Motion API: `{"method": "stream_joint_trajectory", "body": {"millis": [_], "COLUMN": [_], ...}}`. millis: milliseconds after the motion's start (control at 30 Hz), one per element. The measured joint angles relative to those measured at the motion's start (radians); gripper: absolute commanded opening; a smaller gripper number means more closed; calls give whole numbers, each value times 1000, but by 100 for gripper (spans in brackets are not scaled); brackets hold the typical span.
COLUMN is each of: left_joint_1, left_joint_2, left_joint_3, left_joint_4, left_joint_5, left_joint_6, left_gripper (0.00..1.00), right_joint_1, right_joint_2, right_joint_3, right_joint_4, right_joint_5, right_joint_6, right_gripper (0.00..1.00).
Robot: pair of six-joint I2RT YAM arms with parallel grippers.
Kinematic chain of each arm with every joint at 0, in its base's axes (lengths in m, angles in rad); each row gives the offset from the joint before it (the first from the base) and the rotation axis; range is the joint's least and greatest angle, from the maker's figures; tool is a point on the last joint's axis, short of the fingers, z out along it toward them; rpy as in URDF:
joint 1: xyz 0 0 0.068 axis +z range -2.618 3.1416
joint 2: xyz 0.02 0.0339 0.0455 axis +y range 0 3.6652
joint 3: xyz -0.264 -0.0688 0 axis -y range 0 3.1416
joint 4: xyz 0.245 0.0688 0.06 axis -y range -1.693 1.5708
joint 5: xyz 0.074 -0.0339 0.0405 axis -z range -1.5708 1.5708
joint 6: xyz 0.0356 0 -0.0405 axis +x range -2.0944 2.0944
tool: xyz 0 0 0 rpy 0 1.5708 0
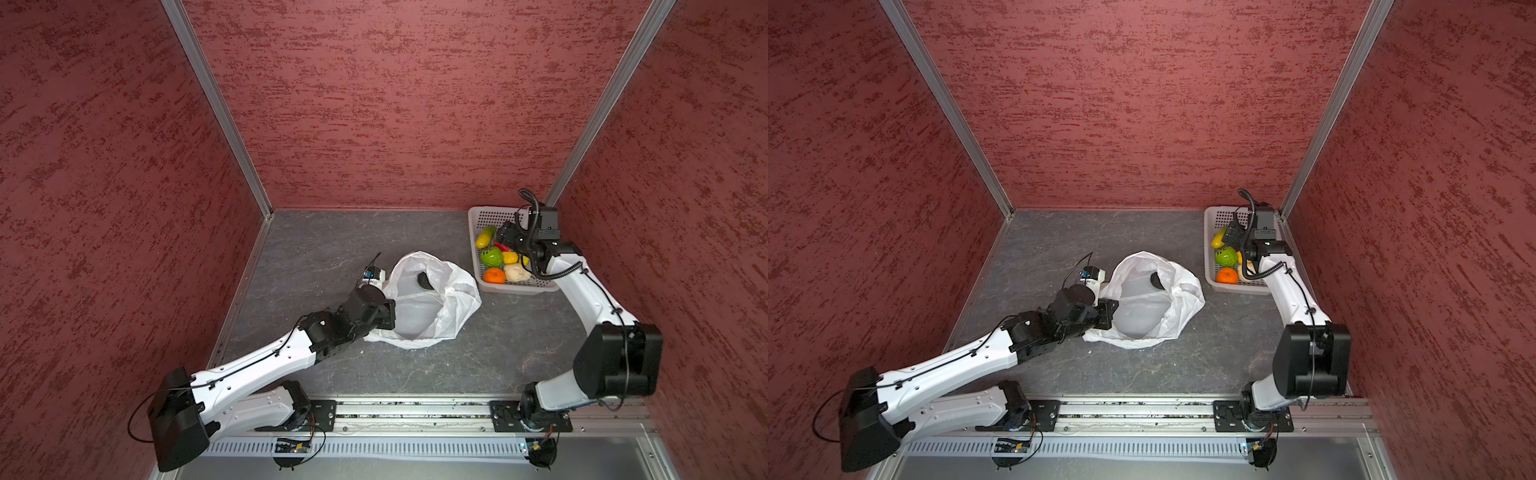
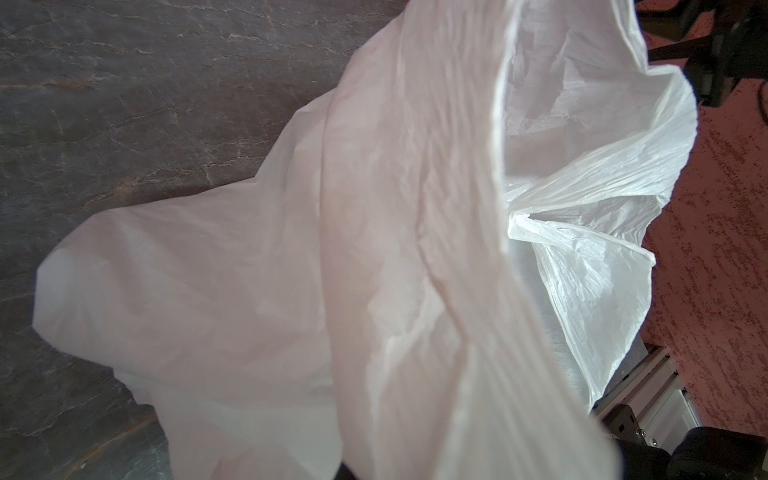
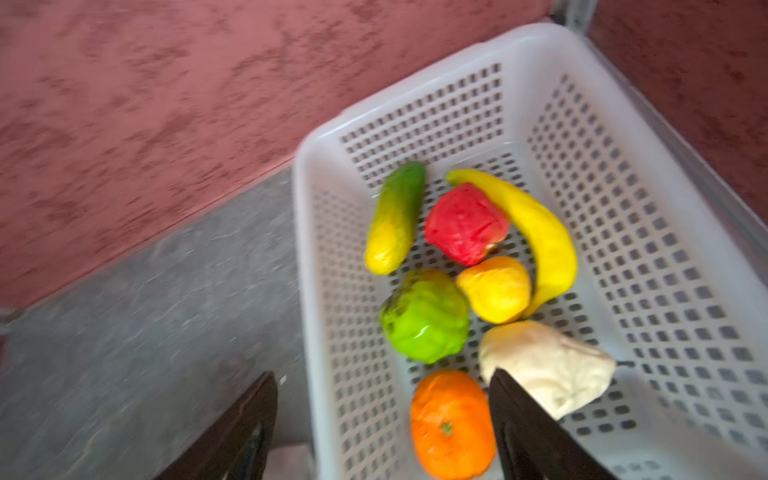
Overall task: Untie the knot of the plastic bag and take out the fruit
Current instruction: 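Lower the yellow fruit into the white basket and open the right gripper, then move the right gripper back over the bag opening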
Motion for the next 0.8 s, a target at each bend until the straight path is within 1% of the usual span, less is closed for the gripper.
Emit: {"method": "stream_joint_trajectory", "body": {"millis": [100,233,400,533,633,733,800], "left_joint_1": [-5,-14,-21,-23,-24,-24,-24], "left_joint_2": [-4,-5,-5,-5,-5,-6,-9], "left_joint_3": [0,0,0,0,0,0,0], "left_joint_4": [0,1,1,1,1,1,0], "left_joint_5": [-1,-3,-3,-2,0,0,0], "left_joint_6": [0,0,0,0,0,0,0], "left_gripper": [0,0,0,0,0,0,0], "right_joint_1": [98,257,469,643,752,827,855], "right_joint_2": [-122,-251,-348,-365,-348,-317,-297], "right_joint_3": [0,-14,-45,-45,-45,-69,-114], "right_joint_4": [-62,-135,-204,-236,-244,-222,-195], "right_joint_5": [-38,-66,-67,-37,-11,13,31], "right_joint_6": [14,68,160,216,242,257,261], "right_gripper": [82,82,82,82,82,81,81]}}
